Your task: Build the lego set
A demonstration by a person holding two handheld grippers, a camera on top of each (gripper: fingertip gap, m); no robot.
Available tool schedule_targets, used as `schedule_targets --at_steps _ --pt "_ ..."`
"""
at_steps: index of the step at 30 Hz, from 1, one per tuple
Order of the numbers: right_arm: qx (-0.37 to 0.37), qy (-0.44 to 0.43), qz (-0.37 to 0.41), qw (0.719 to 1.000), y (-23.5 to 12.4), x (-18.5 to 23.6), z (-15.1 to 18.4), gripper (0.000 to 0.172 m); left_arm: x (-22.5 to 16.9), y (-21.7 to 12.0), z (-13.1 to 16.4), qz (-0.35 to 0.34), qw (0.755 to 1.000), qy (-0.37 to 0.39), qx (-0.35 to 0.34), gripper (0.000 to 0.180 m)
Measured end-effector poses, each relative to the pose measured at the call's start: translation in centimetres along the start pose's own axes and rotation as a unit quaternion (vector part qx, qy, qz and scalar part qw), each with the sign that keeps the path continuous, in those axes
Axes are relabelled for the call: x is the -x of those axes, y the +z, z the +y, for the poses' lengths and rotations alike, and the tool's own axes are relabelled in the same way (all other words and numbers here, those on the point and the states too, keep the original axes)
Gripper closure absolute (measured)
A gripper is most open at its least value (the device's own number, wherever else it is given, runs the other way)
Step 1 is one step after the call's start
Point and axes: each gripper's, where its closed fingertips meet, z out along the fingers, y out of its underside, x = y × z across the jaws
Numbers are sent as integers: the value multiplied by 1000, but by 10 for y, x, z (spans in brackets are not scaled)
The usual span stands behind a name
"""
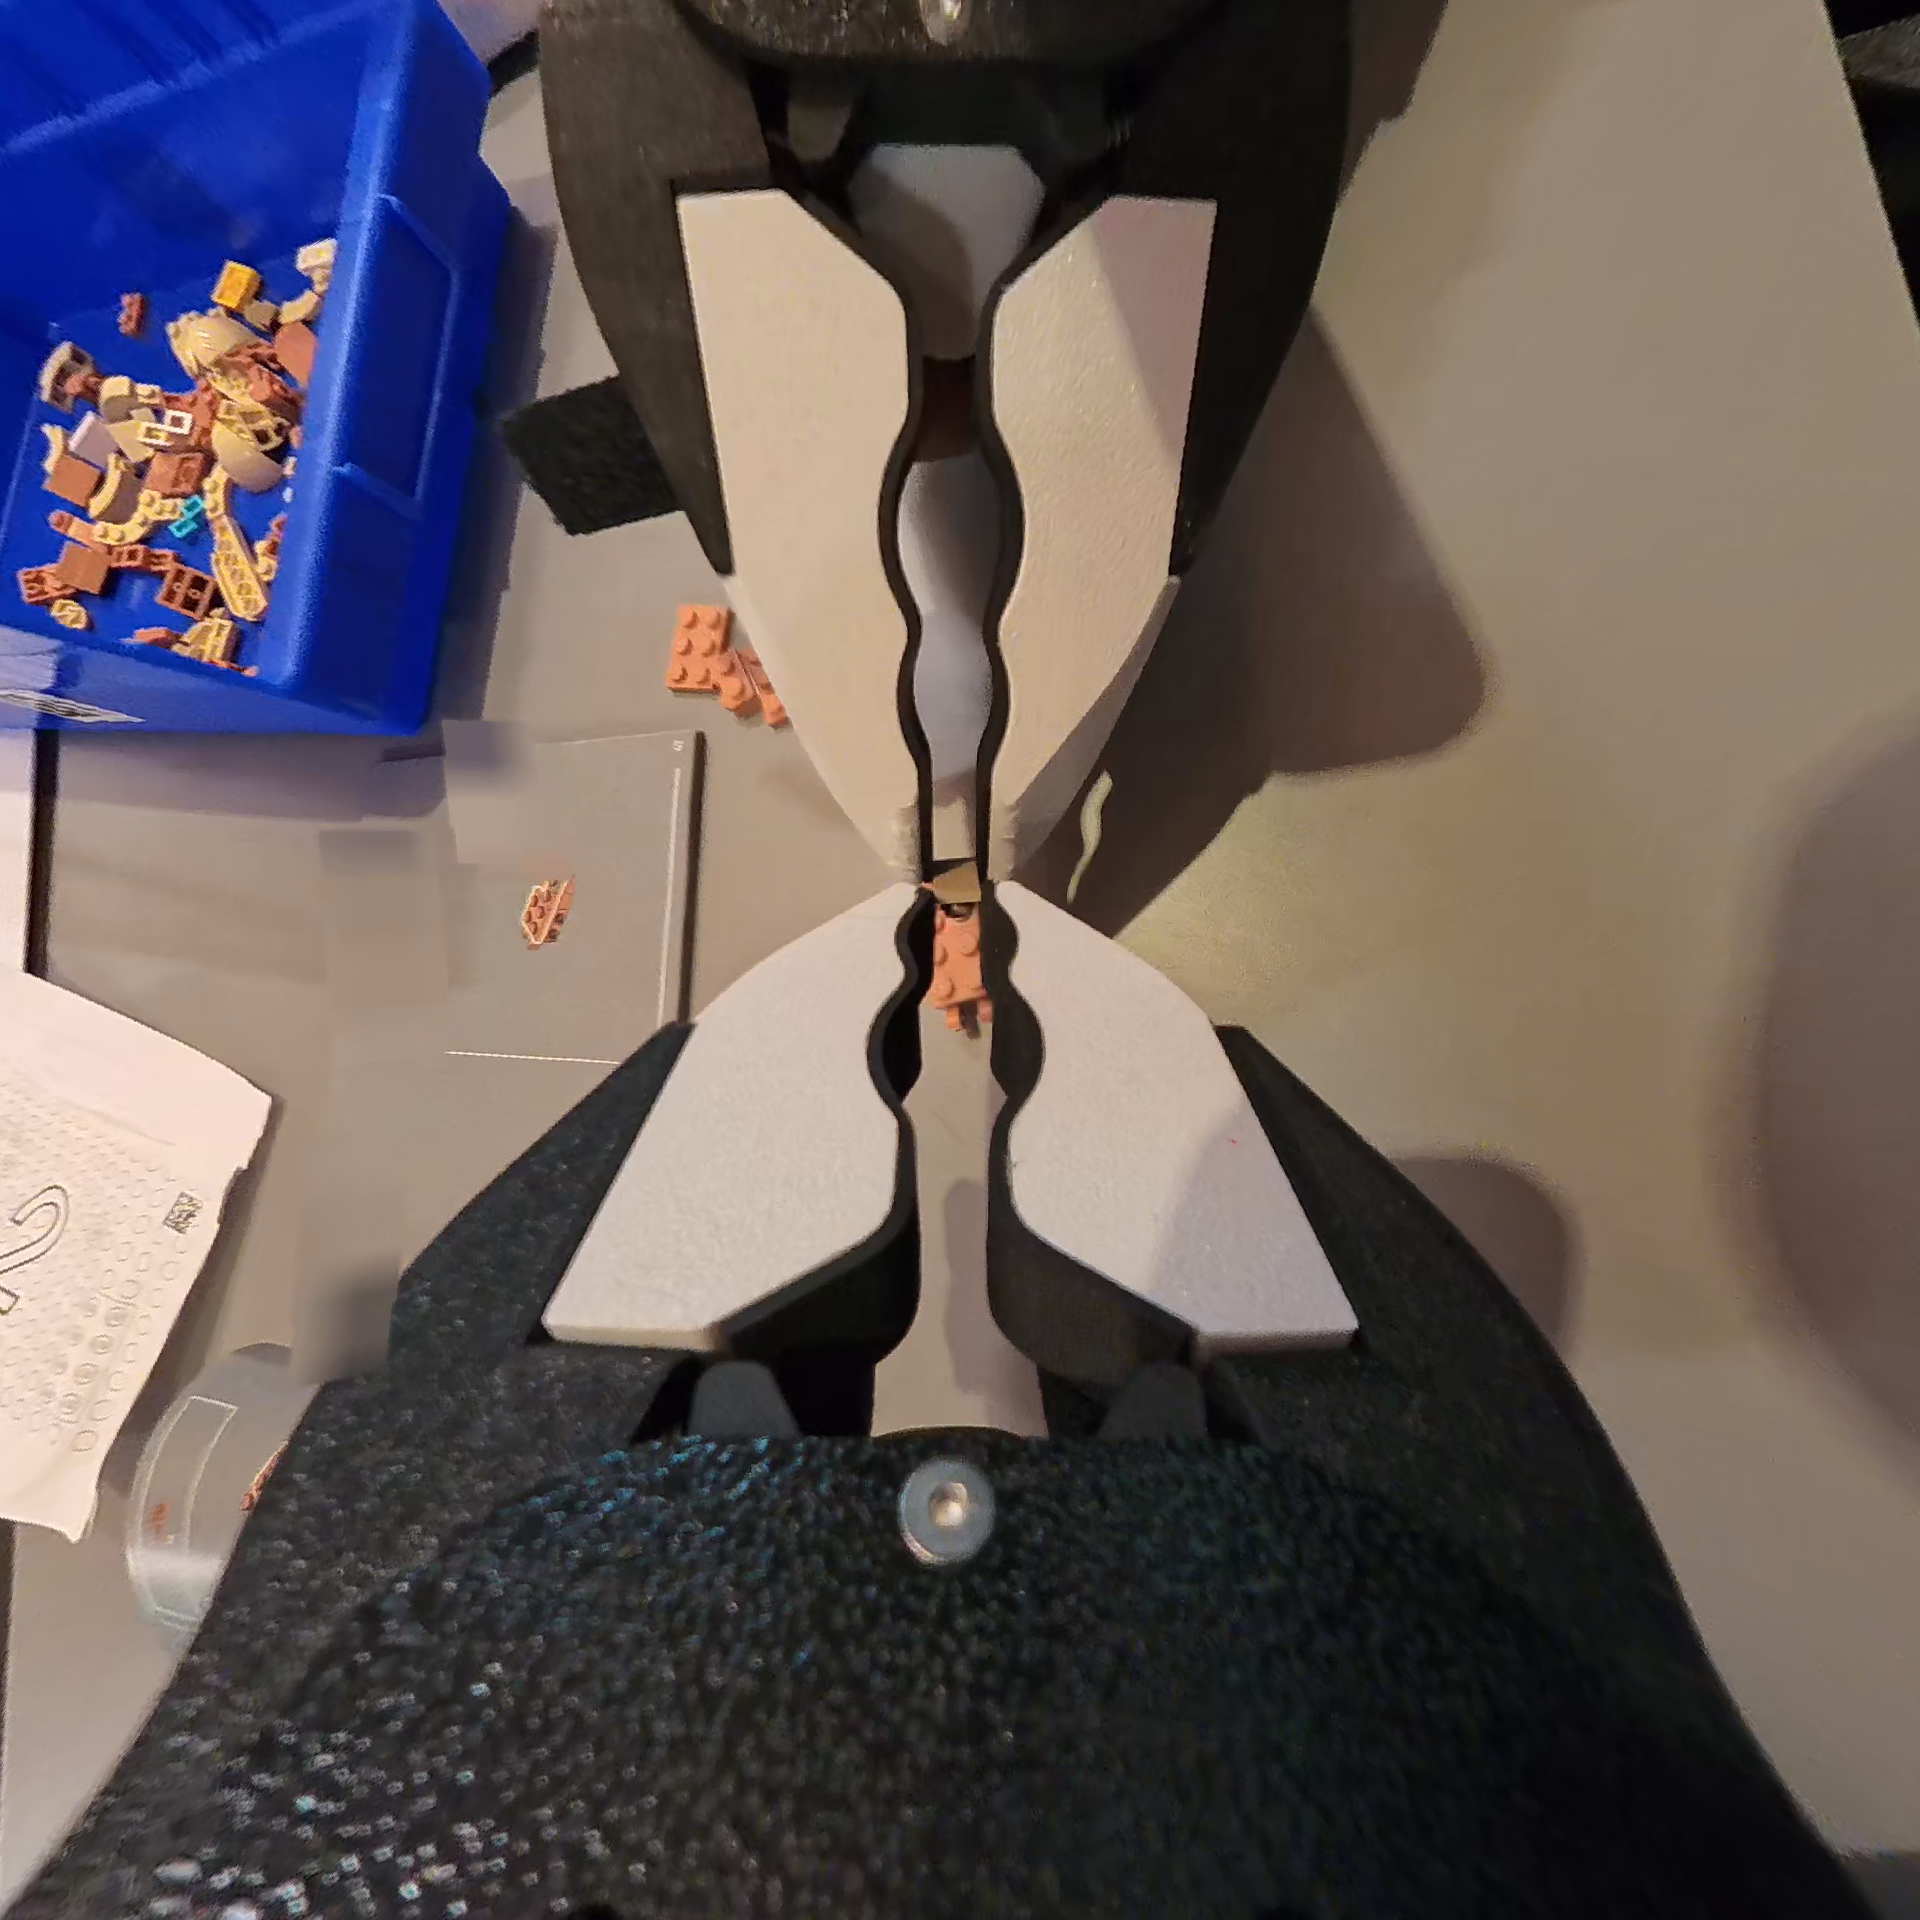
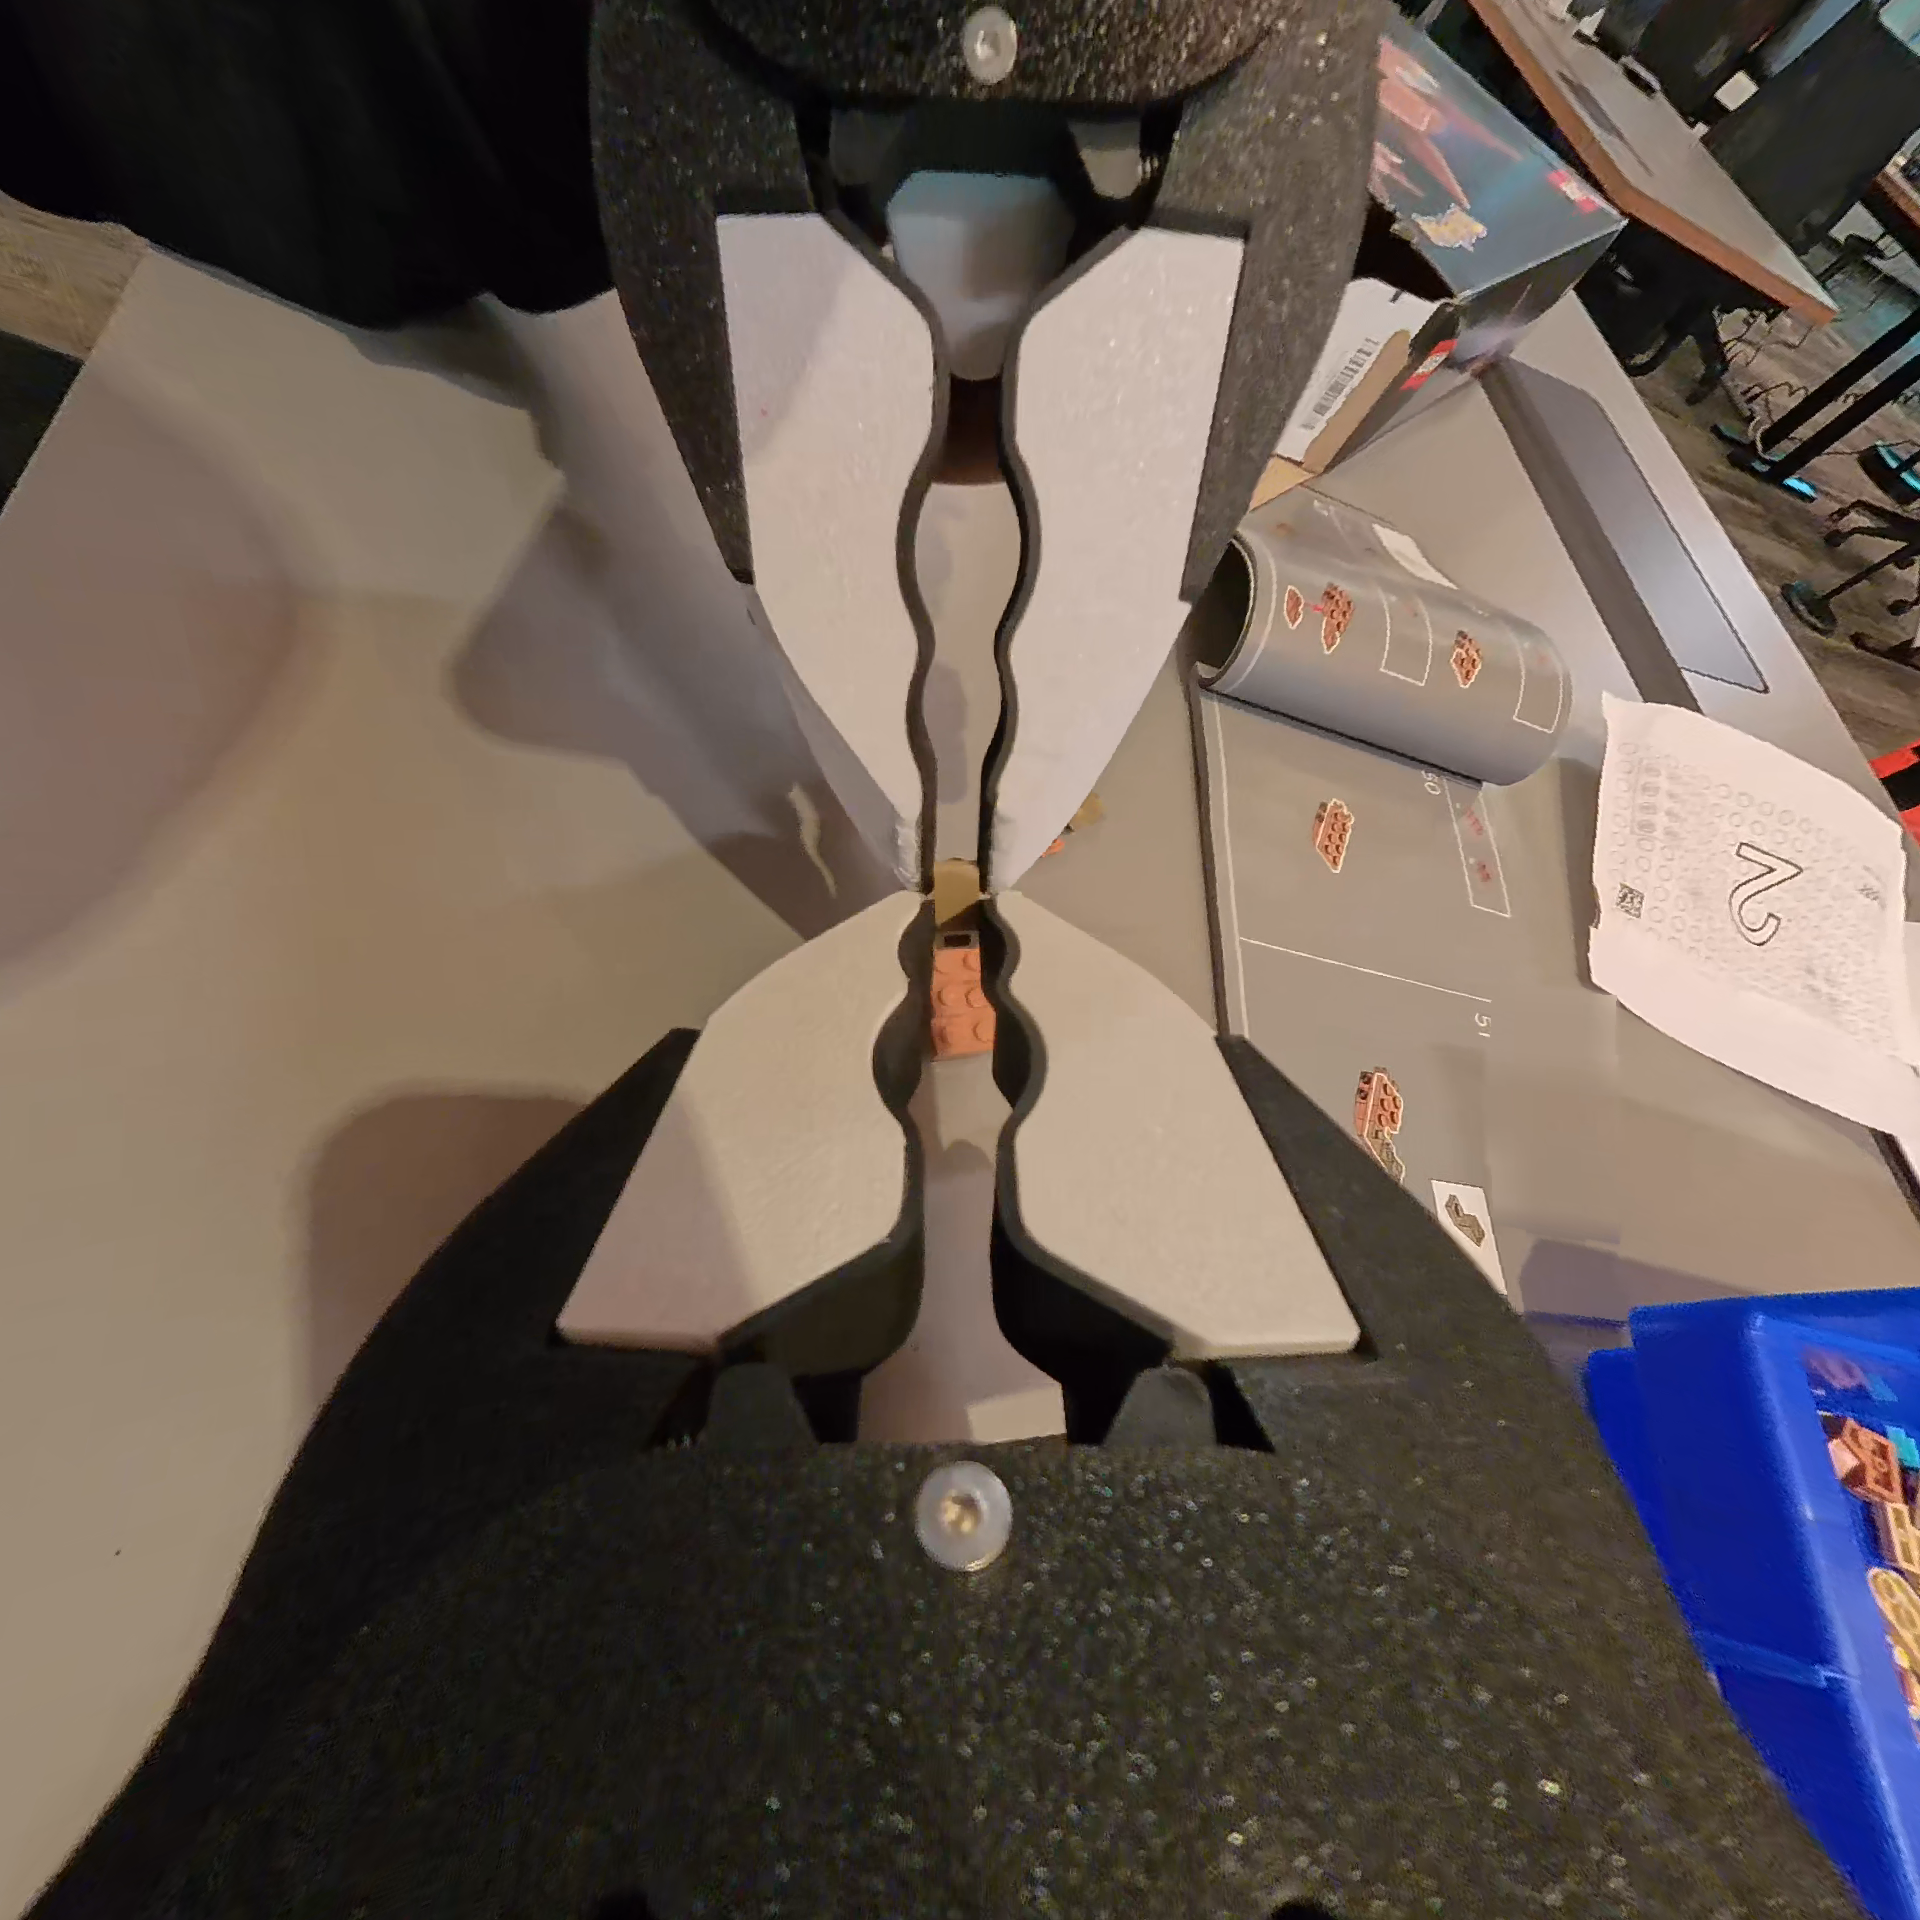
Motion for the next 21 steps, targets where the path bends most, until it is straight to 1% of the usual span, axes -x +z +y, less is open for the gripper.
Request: schedule_targets --at_steps 4,6,8,9,12,14,15,17,21 --pt "-46 71 -13 996 -6 -9 -7 164 8 -4 -5 -11 999 -21 -36 172" --pt "-82 119 -15 989 -13 -18 -14 164 14 -6 -5 -15 998 -37 -52 166" --pt "-132 179 -22 975 -22 -28 -23 164 20 -10 -7 -19 995 -59 -78 162" --pt "-167 214 -31 962 -27 -33 -29 164 22 -12 -11 -17 992 -75 -98 162" --pt "-279 302 -69 909 -47 -45 -46 164 28 -21 -30 6 972 -145 -186 163" --pt "-326 332 -85 881 -56 -51 -51 164 34 -27 -38 16 954 -191 -232 164" --pt "-340 342 -87 872 -58 -53 -52 164 36 -29 -41 22 945 -207 -251 164" --pt "-354 350 -88 863 -59 -54 -52 164 39 -32 -48 26 930 -229 -287 164" --pt "-359 350 -89 861 -56 -52 -52 164 44 -40 -58 37 898 -263 -350 167"
